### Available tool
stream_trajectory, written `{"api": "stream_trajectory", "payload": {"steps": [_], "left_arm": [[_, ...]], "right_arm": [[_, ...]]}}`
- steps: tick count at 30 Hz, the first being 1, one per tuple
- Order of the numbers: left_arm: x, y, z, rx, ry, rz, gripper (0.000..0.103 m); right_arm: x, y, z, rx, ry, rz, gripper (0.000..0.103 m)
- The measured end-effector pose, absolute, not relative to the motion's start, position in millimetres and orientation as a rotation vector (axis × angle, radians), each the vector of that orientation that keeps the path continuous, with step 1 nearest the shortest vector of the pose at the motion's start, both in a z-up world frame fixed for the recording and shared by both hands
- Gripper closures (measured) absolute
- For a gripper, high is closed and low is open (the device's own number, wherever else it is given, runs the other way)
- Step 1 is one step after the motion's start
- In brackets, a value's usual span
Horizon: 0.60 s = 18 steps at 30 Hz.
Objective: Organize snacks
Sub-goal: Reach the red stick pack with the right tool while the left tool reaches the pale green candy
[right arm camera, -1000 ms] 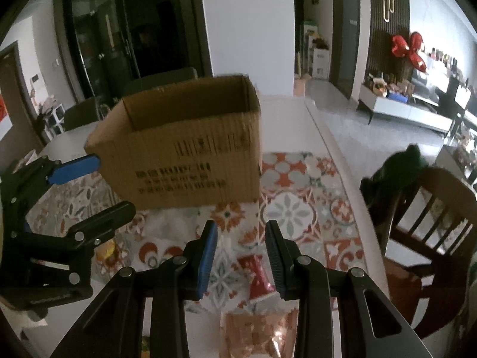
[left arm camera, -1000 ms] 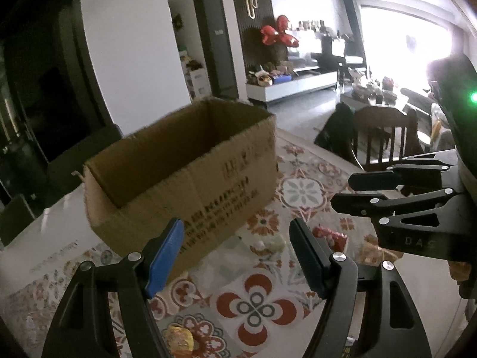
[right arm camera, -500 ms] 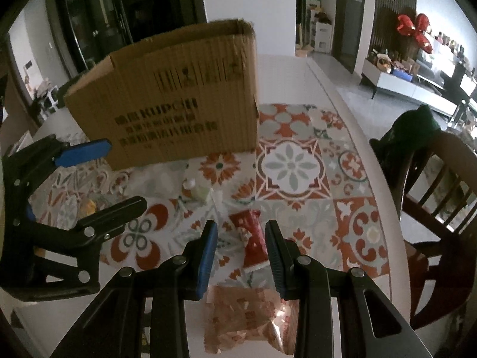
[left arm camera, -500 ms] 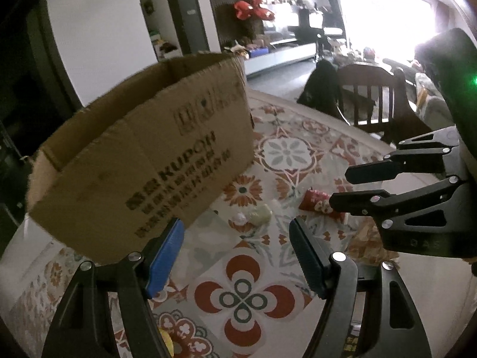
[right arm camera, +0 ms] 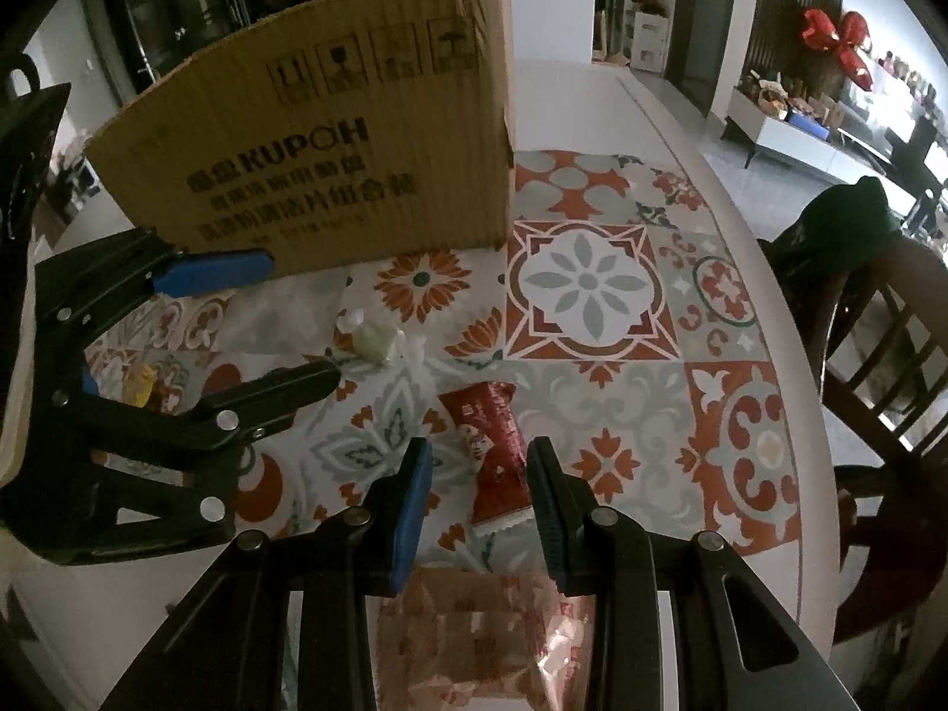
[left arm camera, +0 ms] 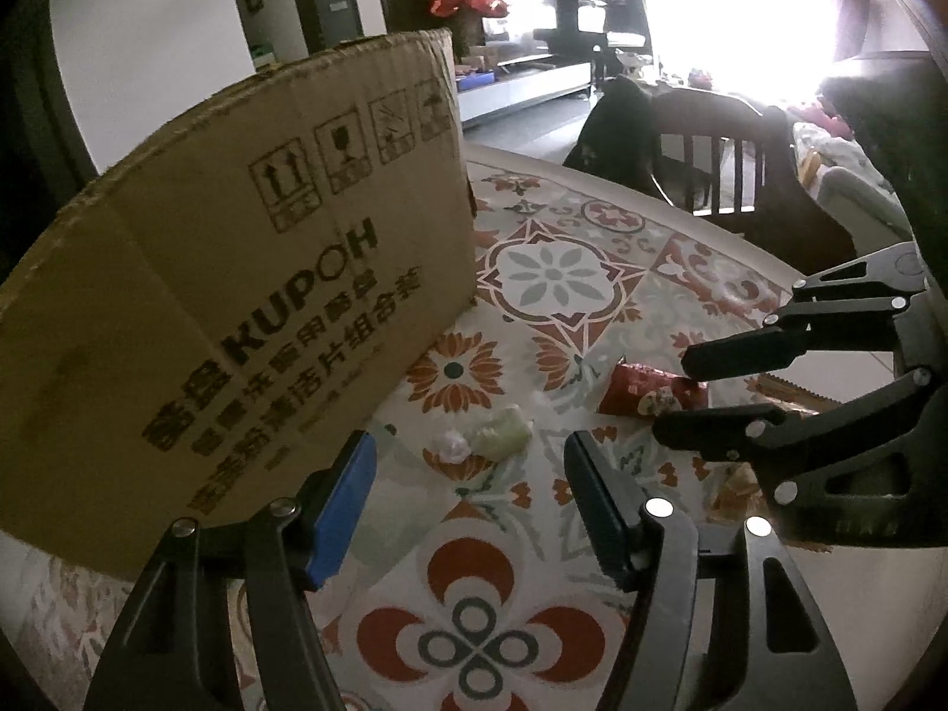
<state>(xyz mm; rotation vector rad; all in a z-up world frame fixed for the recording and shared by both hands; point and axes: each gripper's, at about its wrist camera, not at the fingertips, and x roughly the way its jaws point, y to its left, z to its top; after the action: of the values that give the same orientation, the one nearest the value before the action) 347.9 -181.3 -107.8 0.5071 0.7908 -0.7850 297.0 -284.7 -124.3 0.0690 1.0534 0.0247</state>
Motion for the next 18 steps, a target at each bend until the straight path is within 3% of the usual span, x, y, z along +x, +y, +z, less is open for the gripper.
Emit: {"api": "stream_trajectory", "payload": {"steps": [18], "left_arm": [[367,-205,-135,0.484,0.903,-0.819,0.063]], "right_arm": [[306,-292,-134,0.140,1.059,0.017,0.069]]}}
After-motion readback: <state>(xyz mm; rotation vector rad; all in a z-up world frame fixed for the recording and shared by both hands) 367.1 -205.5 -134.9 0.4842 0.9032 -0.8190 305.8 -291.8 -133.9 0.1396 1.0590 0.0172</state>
